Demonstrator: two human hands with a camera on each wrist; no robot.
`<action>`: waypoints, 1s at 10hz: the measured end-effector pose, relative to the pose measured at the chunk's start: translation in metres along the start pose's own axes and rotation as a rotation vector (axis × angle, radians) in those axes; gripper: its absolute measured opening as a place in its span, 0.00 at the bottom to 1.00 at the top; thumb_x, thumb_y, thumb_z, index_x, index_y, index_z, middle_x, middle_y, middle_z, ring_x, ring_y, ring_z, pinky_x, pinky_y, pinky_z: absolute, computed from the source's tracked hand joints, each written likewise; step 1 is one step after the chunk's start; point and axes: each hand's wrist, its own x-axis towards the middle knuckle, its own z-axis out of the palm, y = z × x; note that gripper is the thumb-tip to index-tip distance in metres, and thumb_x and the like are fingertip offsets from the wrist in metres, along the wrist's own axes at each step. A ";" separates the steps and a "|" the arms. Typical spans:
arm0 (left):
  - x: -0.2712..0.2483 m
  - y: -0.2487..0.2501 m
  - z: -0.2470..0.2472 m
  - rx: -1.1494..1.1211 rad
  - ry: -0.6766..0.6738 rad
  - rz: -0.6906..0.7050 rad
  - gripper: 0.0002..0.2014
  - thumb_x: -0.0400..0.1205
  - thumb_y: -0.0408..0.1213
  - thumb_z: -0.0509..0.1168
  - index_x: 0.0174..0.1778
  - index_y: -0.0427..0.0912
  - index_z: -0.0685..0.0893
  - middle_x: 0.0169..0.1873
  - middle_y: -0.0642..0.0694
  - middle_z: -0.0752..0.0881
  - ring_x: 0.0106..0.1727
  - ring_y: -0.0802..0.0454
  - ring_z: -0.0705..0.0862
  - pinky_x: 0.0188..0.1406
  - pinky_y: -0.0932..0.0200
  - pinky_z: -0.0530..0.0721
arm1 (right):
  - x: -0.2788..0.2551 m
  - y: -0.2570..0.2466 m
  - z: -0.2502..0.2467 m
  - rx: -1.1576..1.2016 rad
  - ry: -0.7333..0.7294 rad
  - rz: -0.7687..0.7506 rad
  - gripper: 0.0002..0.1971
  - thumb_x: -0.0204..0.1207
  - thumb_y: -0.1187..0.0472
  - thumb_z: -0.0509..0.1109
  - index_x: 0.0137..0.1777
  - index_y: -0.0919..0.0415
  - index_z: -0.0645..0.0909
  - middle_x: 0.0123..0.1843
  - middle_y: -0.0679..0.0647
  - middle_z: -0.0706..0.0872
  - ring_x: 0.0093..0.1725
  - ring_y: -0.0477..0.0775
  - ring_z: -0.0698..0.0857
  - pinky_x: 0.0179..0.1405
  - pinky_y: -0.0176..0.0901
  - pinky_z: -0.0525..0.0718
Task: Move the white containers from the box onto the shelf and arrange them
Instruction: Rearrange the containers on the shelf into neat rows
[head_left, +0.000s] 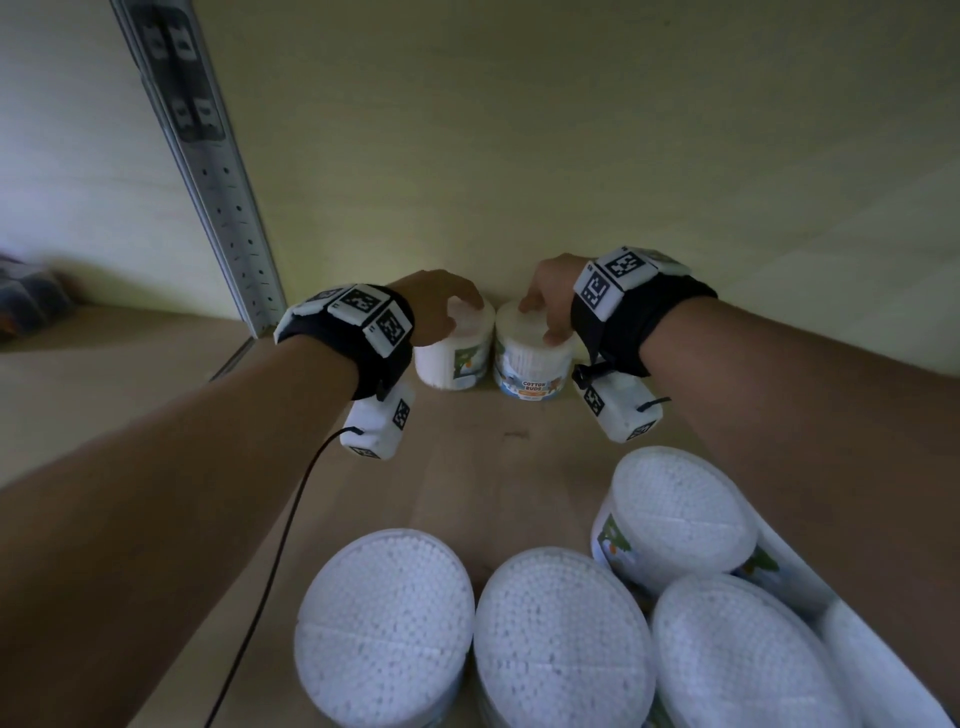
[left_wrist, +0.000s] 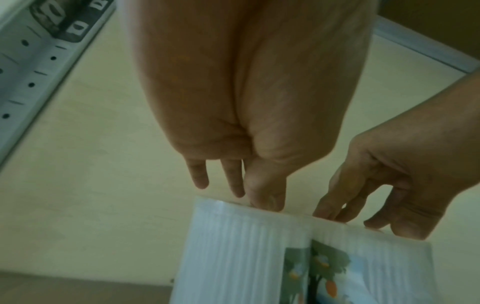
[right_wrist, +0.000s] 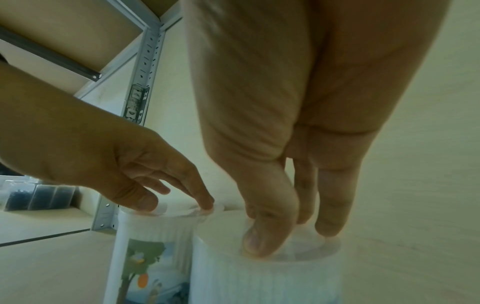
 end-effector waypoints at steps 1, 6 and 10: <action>-0.004 0.001 0.000 -0.029 0.013 -0.002 0.23 0.83 0.28 0.56 0.73 0.50 0.74 0.78 0.44 0.69 0.77 0.43 0.69 0.71 0.52 0.70 | -0.002 -0.001 -0.002 0.065 -0.029 -0.005 0.27 0.69 0.67 0.77 0.69 0.58 0.80 0.67 0.59 0.83 0.66 0.59 0.84 0.45 0.38 0.74; -0.003 0.004 0.002 0.023 0.024 -0.083 0.22 0.83 0.43 0.63 0.74 0.47 0.73 0.75 0.43 0.69 0.75 0.42 0.69 0.73 0.50 0.69 | -0.003 0.000 0.002 0.108 0.010 -0.009 0.25 0.70 0.67 0.76 0.69 0.60 0.81 0.67 0.61 0.83 0.66 0.61 0.83 0.52 0.42 0.77; -0.004 0.006 0.004 0.024 0.081 -0.141 0.23 0.83 0.48 0.59 0.74 0.47 0.71 0.73 0.43 0.67 0.76 0.40 0.63 0.71 0.45 0.70 | -0.010 -0.002 0.001 0.131 0.025 -0.012 0.24 0.73 0.67 0.74 0.70 0.63 0.79 0.69 0.63 0.82 0.68 0.63 0.81 0.60 0.47 0.80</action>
